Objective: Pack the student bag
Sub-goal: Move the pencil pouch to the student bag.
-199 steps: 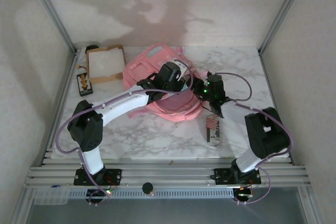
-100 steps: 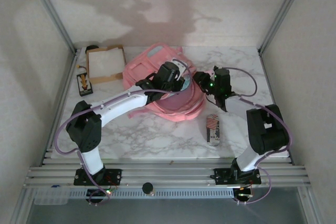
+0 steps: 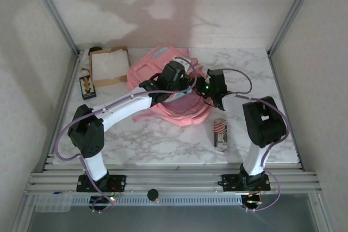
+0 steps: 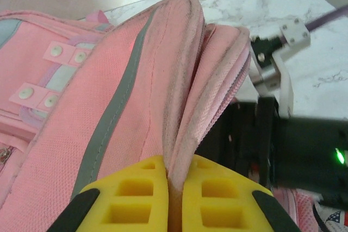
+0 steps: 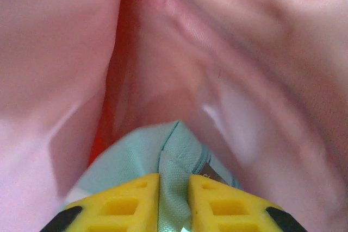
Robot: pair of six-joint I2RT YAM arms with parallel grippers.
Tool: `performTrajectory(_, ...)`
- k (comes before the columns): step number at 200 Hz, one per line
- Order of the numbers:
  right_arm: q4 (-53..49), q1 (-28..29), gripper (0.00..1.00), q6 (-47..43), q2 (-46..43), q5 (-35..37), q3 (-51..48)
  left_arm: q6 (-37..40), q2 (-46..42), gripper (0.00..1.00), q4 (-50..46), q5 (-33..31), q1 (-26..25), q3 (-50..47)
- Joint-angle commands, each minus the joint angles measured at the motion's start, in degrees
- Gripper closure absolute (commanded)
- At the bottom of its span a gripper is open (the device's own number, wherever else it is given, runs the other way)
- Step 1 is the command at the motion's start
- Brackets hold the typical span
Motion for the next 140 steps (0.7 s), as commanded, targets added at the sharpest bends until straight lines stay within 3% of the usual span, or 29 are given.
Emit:
performTrajectory(1,-2.49,4.56,0.79,-0.31,-2.14,-3.7,-3.78,-3.38,-0.68,1.0,7.33,1.58,-0.37,3.75)
performTrajectory(38,3.29,6.27,0.81,2.89,5.94,-3.77,-0.46,-5.48,-0.64,1.0,8.86,2.98,-1.0,1.99)
performTrajectory(62,1.82,6.14,0.81,2.55,12.66,-1.38,5.79,-7.1,-0.79,1.0,8.44,2.12,-1.1,0.92)
performTrajectory(78,4.22,6.11,0.82,3.53,15.8,-3.83,7.11,-7.95,-1.46,1.0,9.76,2.64,-1.23,-1.2)
performTrajectory(93,4.25,6.16,0.8,2.88,13.02,-2.88,5.61,-8.26,-1.9,1.0,10.02,2.41,-1.1,-2.39)
performTrajectory(129,0.47,5.07,0.58,-2.52,3.19,1.11,1.71,-7.99,-1.75,1.0,8.58,0.6,-1.1,-3.03)
performTrajectory(140,1.29,4.01,0.56,-2.17,1.18,0.05,-0.05,-7.55,-1.74,1.0,8.28,0.98,-1.1,-3.42)
